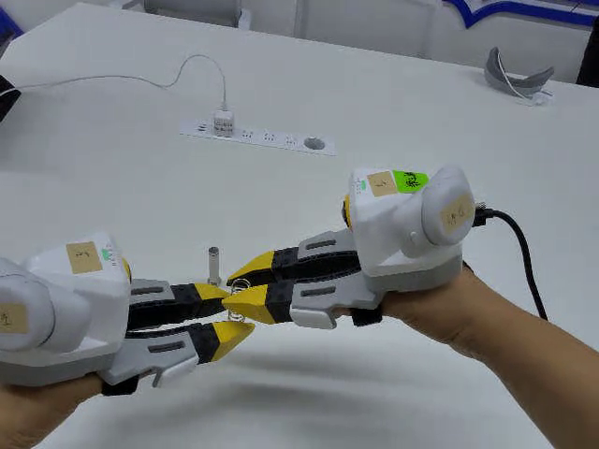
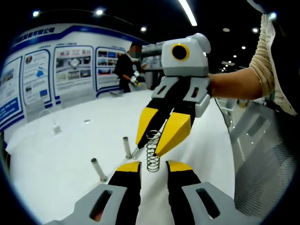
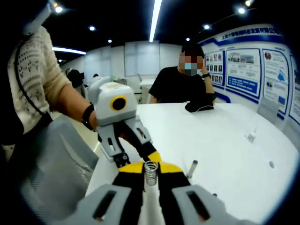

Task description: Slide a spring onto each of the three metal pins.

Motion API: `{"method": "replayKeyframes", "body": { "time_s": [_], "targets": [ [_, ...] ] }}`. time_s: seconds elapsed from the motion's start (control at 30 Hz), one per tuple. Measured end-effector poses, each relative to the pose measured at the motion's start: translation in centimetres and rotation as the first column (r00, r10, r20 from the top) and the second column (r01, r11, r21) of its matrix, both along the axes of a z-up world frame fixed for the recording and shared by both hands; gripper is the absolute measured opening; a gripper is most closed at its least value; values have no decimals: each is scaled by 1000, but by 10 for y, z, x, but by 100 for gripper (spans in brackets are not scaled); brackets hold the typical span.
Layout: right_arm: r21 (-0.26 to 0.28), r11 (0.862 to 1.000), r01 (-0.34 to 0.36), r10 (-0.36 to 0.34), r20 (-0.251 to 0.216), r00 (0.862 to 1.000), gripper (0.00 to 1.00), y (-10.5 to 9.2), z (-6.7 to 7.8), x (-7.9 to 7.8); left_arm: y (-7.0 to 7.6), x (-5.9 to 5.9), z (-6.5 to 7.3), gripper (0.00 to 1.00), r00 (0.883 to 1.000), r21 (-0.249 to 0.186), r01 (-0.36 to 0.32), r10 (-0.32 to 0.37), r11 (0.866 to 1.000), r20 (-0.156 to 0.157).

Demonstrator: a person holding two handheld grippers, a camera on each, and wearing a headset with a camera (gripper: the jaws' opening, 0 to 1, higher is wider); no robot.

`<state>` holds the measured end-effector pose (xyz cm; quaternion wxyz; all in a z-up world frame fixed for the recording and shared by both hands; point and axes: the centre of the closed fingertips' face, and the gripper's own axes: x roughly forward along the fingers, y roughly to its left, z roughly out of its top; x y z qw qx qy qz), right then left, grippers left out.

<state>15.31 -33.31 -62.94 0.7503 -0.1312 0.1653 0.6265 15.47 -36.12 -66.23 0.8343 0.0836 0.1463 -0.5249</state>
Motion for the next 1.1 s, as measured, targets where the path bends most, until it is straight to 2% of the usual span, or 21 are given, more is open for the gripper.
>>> {"method": "replayKeyframes", "body": {
  "time_s": [0.1,0.57,0.93,1.1],
  "targets": [
    [3,1000,7,-7,2,1000,12,-1,1,3,3,1,-2,25,1000,-2,-15,15,1000,-2],
    [30,998,53,-53,31,998,12,-1,10,22,19,3,-5,53,995,-4,-95,95,995,-18],
    [60,992,109,-113,68,991,12,8,17,50,25,1,-8,65,990,-12,-133,133,991,-39],
    [65,989,135,-140,79,987,12,13,17,64,27,0,-10,67,989,-11,-141,141,990,-45]
  ]
}}
